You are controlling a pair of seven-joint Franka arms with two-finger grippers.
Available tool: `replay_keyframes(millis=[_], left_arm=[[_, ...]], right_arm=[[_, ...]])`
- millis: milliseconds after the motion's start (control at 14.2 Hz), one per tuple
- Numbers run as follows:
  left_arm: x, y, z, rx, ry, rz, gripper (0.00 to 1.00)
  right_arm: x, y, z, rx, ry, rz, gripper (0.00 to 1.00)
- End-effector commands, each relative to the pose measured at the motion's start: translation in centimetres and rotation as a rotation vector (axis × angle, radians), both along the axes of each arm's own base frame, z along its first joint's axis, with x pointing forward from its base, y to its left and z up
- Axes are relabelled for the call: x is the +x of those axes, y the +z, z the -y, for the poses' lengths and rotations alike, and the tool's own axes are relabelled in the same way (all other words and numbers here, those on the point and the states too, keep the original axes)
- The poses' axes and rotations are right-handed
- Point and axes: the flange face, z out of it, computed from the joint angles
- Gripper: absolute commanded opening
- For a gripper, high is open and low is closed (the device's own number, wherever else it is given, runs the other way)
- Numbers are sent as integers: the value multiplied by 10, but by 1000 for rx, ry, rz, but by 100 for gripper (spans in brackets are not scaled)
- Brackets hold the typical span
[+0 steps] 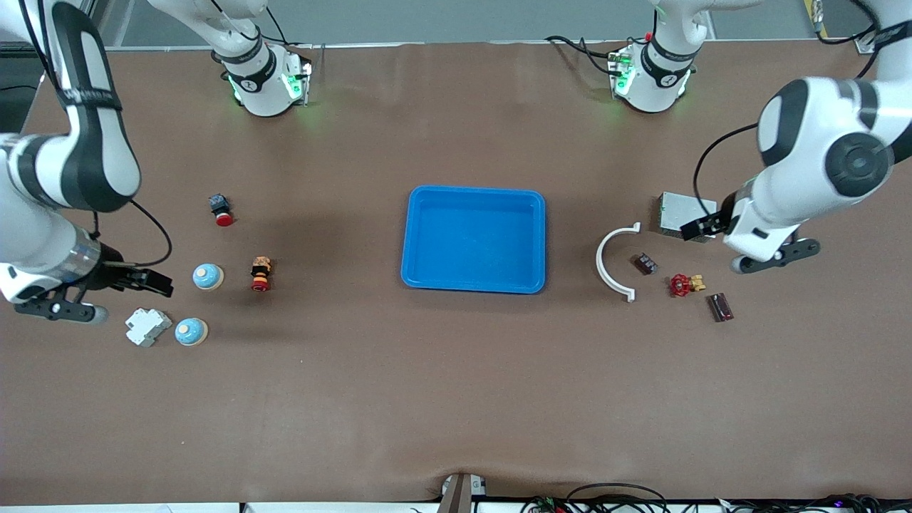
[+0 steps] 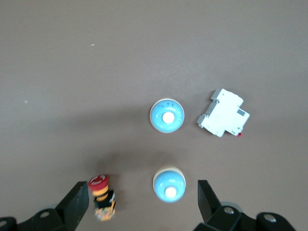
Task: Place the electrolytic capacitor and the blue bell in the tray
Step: 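Reach the right gripper to a blue bell while the left gripper reaches a capacitor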
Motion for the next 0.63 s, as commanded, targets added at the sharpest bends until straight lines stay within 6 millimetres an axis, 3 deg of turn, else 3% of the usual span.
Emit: replay_keyframes(millis=[0, 281, 563], left_arm=[[-9, -37, 3, 19, 53, 28, 100], [-25, -92, 10, 10, 110, 65, 100], [-27, -131, 13, 11, 196, 57, 100]], right_arm=[[7, -33, 12, 5, -4, 5, 100], [12, -76, 25, 9, -19, 4, 100], [17, -109, 30, 8, -24, 27, 100]])
